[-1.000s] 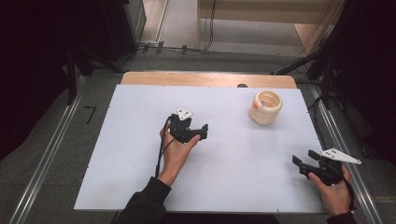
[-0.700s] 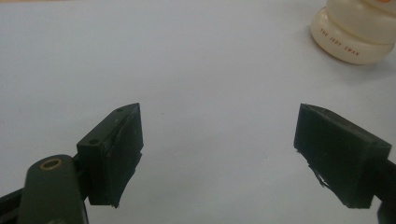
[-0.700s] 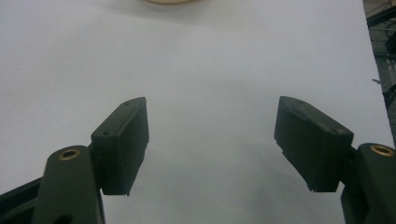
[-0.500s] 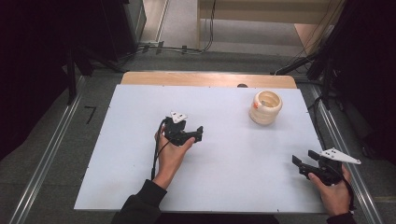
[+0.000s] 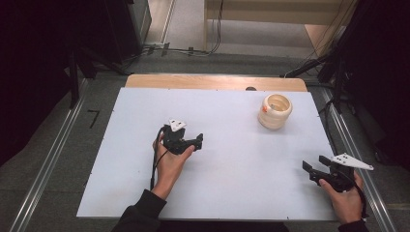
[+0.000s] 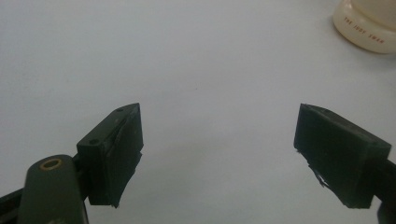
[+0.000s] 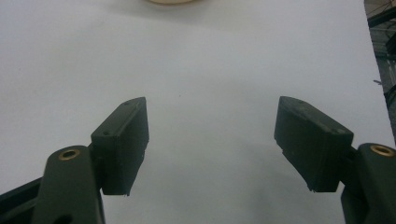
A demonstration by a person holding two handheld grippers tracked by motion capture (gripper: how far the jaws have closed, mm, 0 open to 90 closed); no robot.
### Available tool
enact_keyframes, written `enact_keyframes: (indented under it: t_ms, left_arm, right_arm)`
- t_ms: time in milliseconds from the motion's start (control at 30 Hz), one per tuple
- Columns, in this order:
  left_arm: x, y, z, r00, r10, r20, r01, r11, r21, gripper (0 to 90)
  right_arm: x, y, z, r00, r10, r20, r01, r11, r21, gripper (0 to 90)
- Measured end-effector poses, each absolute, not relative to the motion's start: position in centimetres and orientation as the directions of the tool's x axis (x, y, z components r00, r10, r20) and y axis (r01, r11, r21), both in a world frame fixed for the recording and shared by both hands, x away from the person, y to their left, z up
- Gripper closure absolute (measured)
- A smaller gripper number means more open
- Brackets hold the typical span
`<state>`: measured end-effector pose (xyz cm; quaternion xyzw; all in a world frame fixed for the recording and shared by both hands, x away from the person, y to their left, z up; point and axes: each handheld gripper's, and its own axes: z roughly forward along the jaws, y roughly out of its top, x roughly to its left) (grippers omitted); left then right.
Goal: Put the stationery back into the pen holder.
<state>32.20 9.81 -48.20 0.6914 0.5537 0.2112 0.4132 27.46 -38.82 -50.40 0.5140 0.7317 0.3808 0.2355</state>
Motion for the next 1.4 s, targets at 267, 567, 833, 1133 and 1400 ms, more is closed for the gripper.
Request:
enact_keyframes:
  t_ms: [267,567,833,1133,1400]
  left_arm:
    - [31.5,11.1,-48.3,0.283,0.944,-0.167,0.596,-0.037,0.802,16.4]
    - [30.7,12.5,-48.4,0.257,0.951,-0.172,0.598,-0.017,0.801,16.4]
    - [30.0,13.5,-48.7,0.247,0.954,-0.171,0.599,-0.011,0.801,16.4]
    - [28.9,14.8,-49.2,0.230,0.957,-0.178,0.613,0.000,0.790,16.4]
    - [28.1,16.2,-49.4,0.207,0.961,-0.183,0.618,0.016,0.786,16.4]
  right_arm:
    - [27.5,-38.8,-50.4,-0.361,0.932,0.045,0.573,0.184,0.799,24.5]
    - [27.4,-38.8,-50.4,-0.362,0.931,0.046,0.573,0.183,0.799,24.5]
    - [27.4,-38.7,-50.4,-0.361,0.931,0.045,0.575,0.184,0.797,24.5]
    - [27.4,-38.8,-50.4,-0.362,0.931,0.045,0.574,0.184,0.798,24.5]
    - [27.4,-38.7,-50.3,-0.361,0.931,0.048,0.575,0.182,0.798,24.4]
